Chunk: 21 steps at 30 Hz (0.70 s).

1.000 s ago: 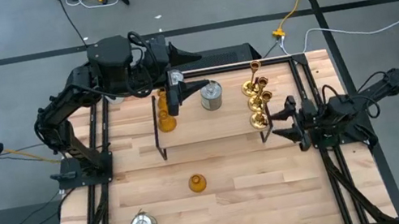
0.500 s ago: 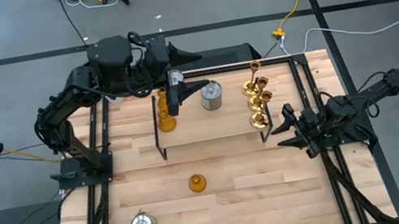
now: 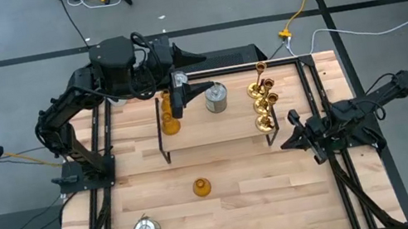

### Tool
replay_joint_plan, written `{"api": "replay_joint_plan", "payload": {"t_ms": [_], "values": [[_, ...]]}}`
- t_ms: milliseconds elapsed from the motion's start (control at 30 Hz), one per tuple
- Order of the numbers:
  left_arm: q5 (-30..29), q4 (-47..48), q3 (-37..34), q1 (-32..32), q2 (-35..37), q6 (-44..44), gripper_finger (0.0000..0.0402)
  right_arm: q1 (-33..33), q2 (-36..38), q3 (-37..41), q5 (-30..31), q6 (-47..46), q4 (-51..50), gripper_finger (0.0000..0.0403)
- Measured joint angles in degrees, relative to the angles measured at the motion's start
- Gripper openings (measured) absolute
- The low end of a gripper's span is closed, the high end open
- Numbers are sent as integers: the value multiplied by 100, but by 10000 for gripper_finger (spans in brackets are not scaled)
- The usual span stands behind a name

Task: Pick & Place candle stick holders
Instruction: Put the glass candle holder on the shelf aligned with the other glass candle holder

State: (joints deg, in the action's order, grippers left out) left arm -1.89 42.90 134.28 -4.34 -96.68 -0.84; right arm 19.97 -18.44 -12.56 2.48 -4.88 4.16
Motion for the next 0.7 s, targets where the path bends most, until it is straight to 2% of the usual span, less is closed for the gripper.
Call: {"api": "replay_joint_plan", "payload": {"t_ms": [233,567,700], "values": [[0,-1,0,0,0,-2,332,1,189,0,-28,236,-226,3],[-2,-1,0,1,1,-1,332,0,741,0,-530,245,-736,2],[-2,1,0,1,1,0,332,2,780,0,-654,519,-773,1]]}}
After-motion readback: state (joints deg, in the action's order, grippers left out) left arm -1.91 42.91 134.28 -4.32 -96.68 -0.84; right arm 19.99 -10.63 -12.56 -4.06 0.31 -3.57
